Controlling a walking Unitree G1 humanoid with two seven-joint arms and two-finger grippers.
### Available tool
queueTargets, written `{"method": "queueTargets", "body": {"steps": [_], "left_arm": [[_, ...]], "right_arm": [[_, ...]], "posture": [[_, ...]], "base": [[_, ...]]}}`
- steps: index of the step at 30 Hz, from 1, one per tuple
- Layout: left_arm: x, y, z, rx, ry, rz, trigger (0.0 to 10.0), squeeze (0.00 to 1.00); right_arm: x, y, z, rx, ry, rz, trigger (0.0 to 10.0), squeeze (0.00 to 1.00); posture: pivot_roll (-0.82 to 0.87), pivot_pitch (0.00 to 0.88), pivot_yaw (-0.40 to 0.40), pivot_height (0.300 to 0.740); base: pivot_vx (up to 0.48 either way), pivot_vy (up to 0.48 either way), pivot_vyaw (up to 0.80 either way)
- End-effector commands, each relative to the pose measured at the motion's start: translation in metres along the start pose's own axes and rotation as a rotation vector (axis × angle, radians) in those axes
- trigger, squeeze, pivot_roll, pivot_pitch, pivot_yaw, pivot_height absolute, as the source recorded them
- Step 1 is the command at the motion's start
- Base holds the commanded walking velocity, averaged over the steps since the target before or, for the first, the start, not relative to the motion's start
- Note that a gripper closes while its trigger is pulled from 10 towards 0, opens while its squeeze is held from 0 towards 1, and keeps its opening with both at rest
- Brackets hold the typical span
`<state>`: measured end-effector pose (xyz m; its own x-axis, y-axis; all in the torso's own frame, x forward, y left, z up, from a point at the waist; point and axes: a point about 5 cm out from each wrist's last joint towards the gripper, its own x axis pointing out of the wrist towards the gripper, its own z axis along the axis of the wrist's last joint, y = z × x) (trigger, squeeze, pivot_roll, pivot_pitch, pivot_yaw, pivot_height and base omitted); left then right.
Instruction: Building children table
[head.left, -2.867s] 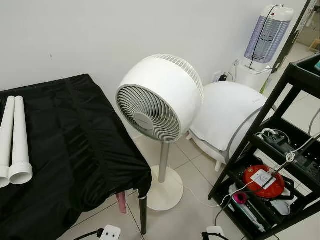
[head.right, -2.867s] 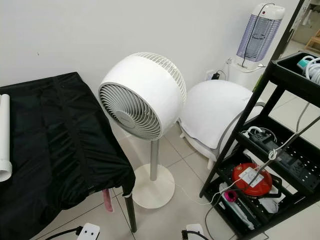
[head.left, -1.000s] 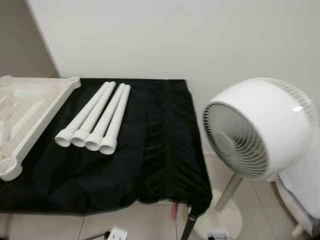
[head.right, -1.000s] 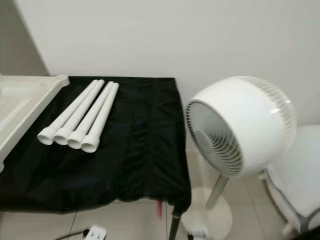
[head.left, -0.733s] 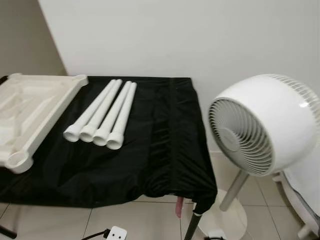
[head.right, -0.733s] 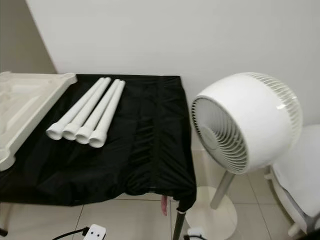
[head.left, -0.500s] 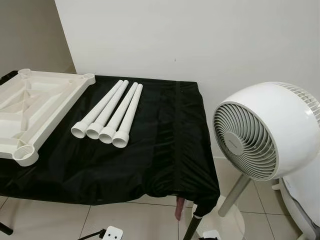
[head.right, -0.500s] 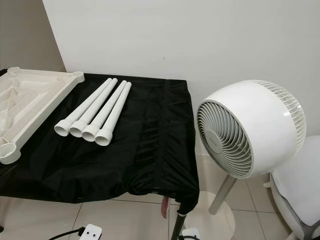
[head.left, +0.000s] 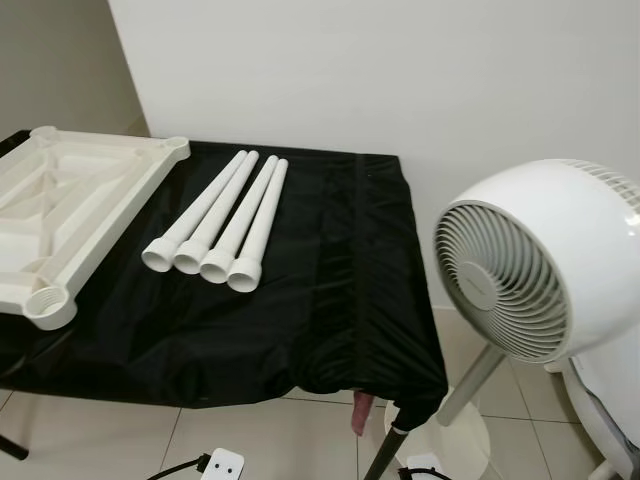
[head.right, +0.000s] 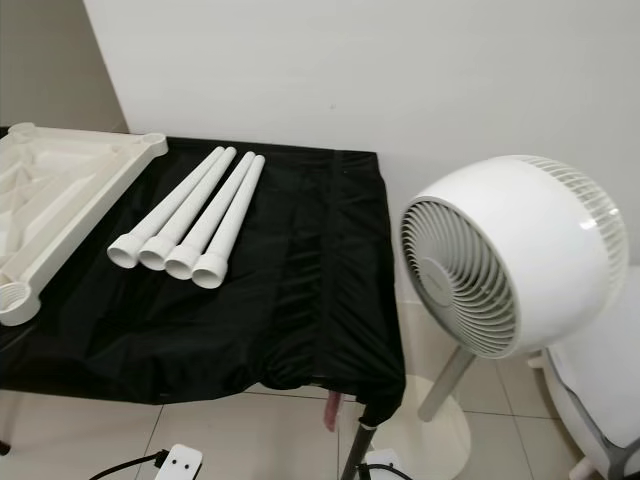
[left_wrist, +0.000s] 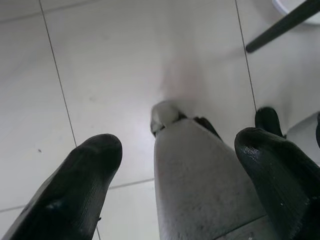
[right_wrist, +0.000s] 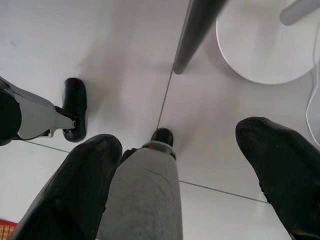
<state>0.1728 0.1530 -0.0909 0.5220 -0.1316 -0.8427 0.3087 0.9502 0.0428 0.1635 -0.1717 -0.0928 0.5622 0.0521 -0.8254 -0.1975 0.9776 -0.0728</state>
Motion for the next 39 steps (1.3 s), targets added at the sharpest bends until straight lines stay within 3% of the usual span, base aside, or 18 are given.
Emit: {"method": "queueTargets", "body": {"steps": [1,15,39], "left_arm": [[-0.002,0.000,-0.015,-0.014,0.065,-0.005,10.0,0.00],[-0.003,-0.003,-0.018,-0.020,0.071,-0.006,10.0,0.00],[-0.004,0.001,-0.020,-0.021,0.072,-0.001,10.0,0.00]], "right_arm": [[0.000,0.002,-0.003,0.009,0.010,0.006,10.0,0.00],[-0.003,0.001,-0.012,0.026,0.014,0.007,10.0,0.00],[-0.002,0.002,-0.006,0.041,0.001,0.012,10.0,0.00]], "posture": [[0.02,0.000,0.016,0.740],[0.03,0.004,0.017,0.740],[0.03,0.012,0.020,0.740]], "base": [[0.000,0.334,0.00],[0.000,0.361,0.00],[0.000,0.406,0.00]]}}
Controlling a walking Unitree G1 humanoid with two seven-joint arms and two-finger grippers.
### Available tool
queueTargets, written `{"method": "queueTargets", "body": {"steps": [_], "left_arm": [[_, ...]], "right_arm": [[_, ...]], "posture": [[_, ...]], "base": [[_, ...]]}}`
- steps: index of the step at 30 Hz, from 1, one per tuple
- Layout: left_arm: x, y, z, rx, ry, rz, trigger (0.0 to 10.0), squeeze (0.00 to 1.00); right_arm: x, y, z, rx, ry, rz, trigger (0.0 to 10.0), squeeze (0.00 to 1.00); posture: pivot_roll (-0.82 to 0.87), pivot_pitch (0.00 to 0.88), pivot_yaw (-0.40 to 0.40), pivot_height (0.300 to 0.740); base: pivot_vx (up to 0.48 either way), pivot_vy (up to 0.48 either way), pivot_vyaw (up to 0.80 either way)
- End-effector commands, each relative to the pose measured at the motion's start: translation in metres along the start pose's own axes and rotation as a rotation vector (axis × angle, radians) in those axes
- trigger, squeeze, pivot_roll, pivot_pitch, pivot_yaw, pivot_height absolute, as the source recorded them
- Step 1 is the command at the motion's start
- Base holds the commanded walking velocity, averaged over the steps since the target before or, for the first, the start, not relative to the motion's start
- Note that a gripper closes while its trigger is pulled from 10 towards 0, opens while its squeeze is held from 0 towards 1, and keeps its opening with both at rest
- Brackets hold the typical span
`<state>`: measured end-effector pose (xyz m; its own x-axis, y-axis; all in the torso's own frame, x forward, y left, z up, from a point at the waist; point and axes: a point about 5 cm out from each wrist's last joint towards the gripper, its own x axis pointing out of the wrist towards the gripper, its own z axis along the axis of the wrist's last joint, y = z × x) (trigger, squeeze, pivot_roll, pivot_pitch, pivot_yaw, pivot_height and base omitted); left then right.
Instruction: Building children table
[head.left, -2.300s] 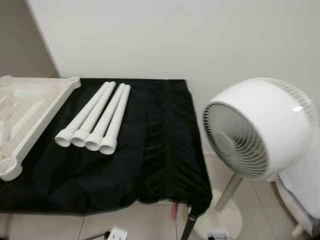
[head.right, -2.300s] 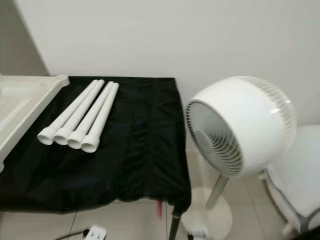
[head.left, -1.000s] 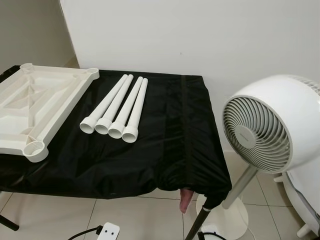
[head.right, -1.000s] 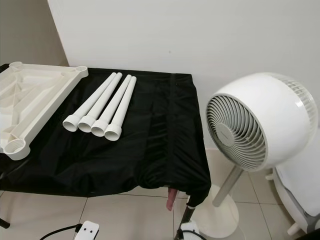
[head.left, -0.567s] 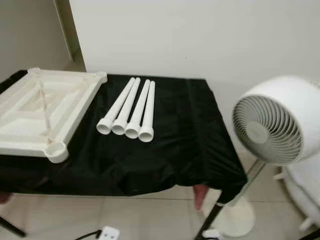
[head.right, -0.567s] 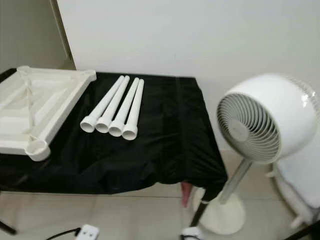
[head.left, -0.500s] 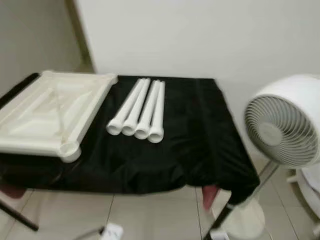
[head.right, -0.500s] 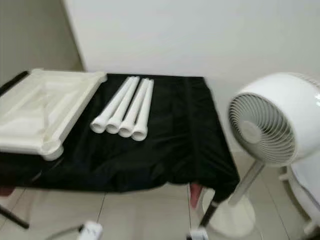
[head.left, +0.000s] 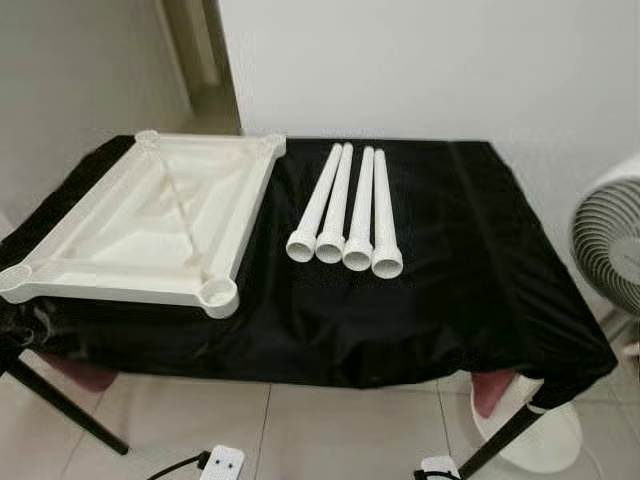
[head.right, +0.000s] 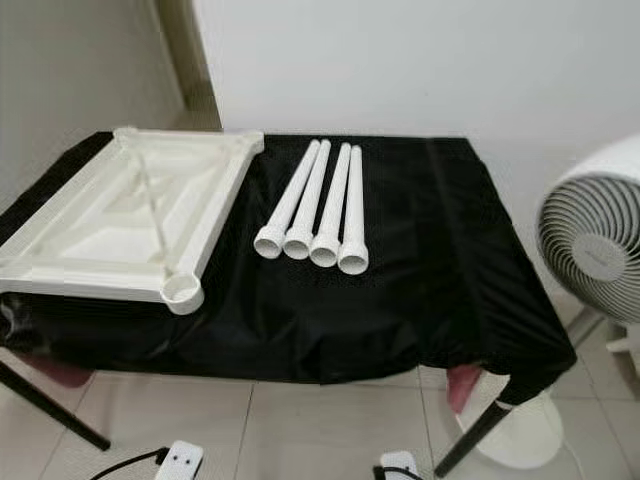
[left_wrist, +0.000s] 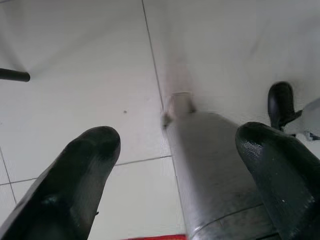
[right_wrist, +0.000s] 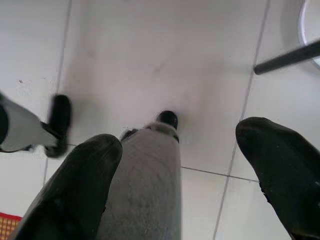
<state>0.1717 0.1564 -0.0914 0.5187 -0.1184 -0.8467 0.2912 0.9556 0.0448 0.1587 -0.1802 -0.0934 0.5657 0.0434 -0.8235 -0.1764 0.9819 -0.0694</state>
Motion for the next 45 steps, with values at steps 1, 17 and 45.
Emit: {"method": "queueTargets", "body": {"steps": [1,17,45], "left_arm": [[-0.0029,-0.0018,-0.0180,-0.006,0.064,-0.011,10.0,0.00],[-0.0027,0.0002,-0.0159,-0.007,0.060,-0.010,10.0,0.00],[-0.0023,-0.0024,-0.0148,0.011,0.047,-0.014,10.0,0.00]], "right_arm": [[0.0010,0.0091,0.0000,0.021,0.003,0.022,10.0,0.00],[0.0018,0.0110,0.0025,0.021,-0.001,0.024,10.0,0.00],[0.0034,0.0121,0.0084,0.021,-0.011,0.026,10.0,0.00]], "posture": [[0.03,0.013,0.019,0.740],[0.03,0.012,0.018,0.740],[0.03,0.009,0.017,0.740]], "base": [[0.000,0.412,0.00],[0.000,0.424,0.00],[0.000,0.104,0.00]]}}
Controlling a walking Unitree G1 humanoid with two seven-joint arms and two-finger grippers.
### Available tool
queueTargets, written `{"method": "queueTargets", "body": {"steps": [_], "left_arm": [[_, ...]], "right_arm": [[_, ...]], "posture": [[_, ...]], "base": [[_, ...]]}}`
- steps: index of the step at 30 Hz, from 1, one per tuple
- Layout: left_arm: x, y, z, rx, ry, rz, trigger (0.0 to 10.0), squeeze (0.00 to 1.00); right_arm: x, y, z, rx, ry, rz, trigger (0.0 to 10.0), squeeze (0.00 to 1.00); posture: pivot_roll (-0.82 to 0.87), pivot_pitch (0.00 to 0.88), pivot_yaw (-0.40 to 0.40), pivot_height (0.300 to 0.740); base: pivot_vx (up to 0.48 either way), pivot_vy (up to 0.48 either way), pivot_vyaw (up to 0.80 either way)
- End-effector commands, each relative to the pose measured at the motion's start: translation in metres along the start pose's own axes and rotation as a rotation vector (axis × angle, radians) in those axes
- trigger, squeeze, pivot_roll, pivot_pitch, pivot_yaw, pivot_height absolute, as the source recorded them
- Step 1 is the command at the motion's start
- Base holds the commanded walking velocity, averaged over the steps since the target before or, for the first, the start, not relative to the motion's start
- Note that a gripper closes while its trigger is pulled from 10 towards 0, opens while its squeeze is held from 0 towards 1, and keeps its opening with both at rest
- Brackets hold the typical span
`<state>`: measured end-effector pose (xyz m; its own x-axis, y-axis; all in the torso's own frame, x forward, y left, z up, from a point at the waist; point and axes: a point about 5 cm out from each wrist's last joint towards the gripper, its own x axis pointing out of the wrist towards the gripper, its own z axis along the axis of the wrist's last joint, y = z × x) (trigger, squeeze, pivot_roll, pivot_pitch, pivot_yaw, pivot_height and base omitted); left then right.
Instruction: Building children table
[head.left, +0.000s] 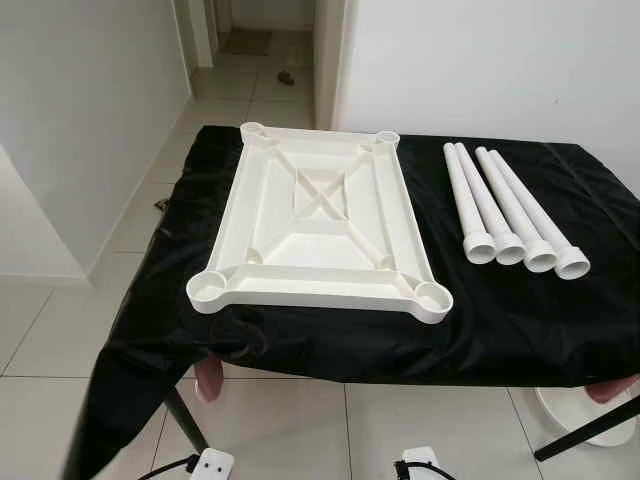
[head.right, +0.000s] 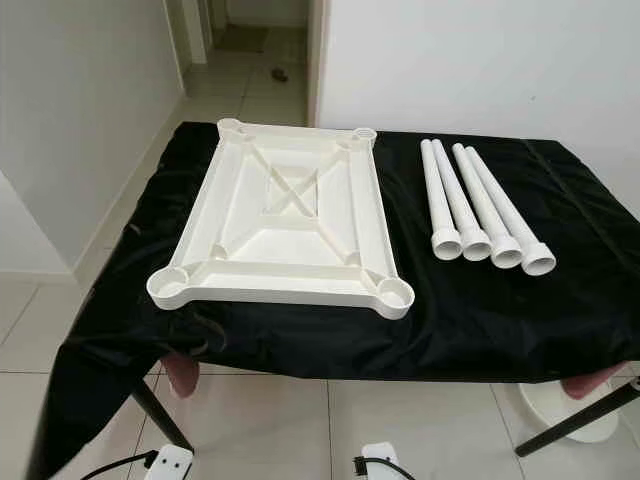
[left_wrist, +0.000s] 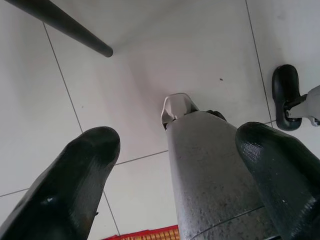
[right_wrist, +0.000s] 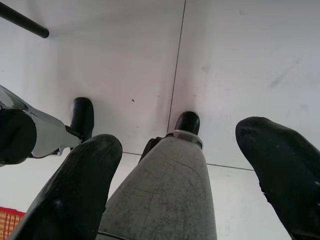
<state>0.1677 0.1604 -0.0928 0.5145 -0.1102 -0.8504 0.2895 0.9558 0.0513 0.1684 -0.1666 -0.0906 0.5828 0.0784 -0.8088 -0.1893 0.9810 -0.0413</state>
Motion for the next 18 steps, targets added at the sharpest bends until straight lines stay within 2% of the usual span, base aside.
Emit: {"method": "queueTargets", "body": {"steps": [1,4,18], "left_arm": [[-0.0009,-0.0057,-0.0098,0.010,0.039,-0.021,10.0,0.00],[-0.0008,-0.0071,-0.0095,0.010,0.037,-0.024,10.0,0.00],[-0.0005,-0.0079,-0.0086,0.010,0.036,-0.024,10.0,0.00]], "right_arm": [[-0.0003,0.0008,-0.0032,0.015,0.017,-0.005,10.0,0.00],[0.0000,0.0011,-0.0022,0.015,0.015,-0.005,10.0,0.00],[0.0001,0.0005,-0.0008,0.015,0.006,-0.007,10.0,0.00]], "posture": [[0.03,0.009,0.017,0.740],[0.03,0.008,0.017,0.740],[0.03,0.003,0.016,0.740]], "base": [[0.000,0.000,0.00],[0.000,0.000,0.00],[0.000,-0.324,0.00]]}}
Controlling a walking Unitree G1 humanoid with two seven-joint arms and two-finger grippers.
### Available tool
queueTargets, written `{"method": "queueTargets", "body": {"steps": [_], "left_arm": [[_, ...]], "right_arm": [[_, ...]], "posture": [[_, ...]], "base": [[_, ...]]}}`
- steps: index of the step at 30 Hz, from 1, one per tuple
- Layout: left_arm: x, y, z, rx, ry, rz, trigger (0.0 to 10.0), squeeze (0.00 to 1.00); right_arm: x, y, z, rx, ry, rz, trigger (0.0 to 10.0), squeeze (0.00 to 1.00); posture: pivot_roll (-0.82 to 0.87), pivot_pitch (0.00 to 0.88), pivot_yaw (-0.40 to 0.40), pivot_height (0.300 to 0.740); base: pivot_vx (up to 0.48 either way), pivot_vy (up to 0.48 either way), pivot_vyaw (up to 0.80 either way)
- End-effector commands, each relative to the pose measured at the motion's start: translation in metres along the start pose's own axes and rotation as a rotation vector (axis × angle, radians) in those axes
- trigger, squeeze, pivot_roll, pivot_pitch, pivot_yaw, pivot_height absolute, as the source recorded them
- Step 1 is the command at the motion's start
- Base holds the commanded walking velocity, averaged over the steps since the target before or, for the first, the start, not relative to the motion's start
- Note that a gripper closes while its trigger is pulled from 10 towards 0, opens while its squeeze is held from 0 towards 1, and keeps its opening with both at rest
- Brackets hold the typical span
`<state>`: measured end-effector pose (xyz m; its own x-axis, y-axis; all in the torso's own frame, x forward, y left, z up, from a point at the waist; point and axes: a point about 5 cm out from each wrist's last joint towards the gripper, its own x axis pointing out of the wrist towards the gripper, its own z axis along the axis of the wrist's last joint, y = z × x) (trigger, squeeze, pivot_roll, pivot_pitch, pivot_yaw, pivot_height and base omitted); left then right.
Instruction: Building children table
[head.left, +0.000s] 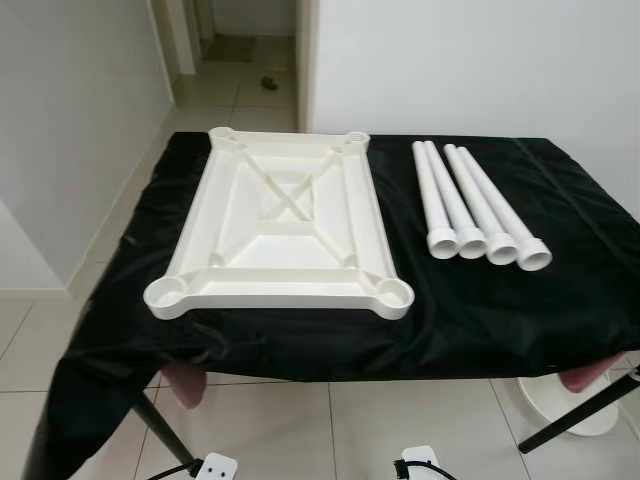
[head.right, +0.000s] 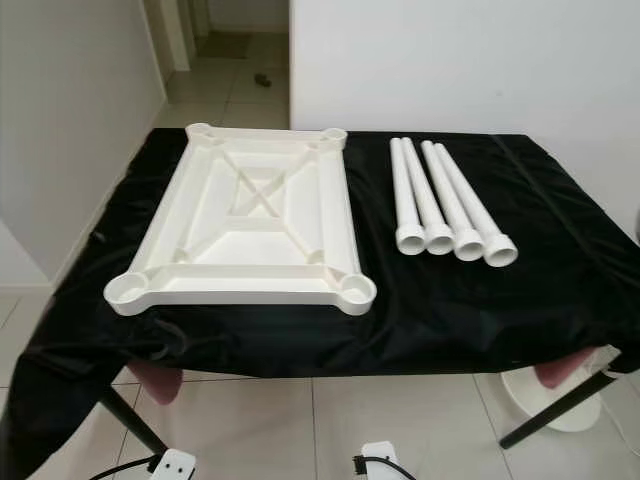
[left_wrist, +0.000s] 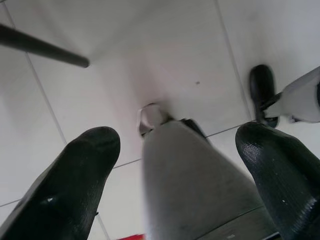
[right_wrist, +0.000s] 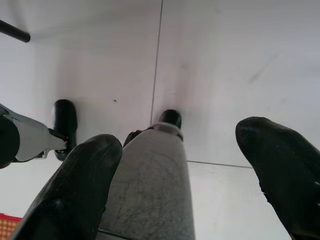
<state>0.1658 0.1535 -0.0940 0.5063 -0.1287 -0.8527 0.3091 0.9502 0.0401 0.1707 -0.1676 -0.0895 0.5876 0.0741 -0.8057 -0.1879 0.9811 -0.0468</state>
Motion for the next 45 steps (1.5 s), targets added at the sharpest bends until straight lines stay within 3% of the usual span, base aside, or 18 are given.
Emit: {"method": "queueTargets", "body": {"steps": [1,9,35,45], "left_arm": [[-0.0012,-0.0006,-0.0083,-0.002,0.033,-0.003,10.0,0.00],[-0.0014,0.0004,-0.0086,-0.002,0.034,-0.002,10.0,0.00],[-0.0012,0.0026,-0.0066,-0.023,0.029,0.004,10.0,0.00],[-0.0009,0.0008,-0.0065,-0.024,0.028,0.005,10.0,0.00]], "right_arm": [[-0.0003,0.0017,-0.0028,0.017,0.010,-0.002,10.0,0.00],[-0.0003,-0.0003,-0.0020,0.018,0.009,-0.004,10.0,0.00],[-0.0006,-0.0006,-0.0039,0.020,0.019,-0.008,10.0,0.00],[-0.0006,0.0001,-0.0039,0.011,0.020,-0.005,10.0,0.00]], "posture": [[0.03,0.001,0.016,0.740],[0.03,0.000,0.017,0.740],[0.03,0.000,0.017,0.740],[0.03,0.000,0.012,0.740]], "base": [[0.000,-0.334,0.00],[0.000,-0.282,0.00],[0.000,0.000,0.00],[0.000,0.332,0.00]]}}
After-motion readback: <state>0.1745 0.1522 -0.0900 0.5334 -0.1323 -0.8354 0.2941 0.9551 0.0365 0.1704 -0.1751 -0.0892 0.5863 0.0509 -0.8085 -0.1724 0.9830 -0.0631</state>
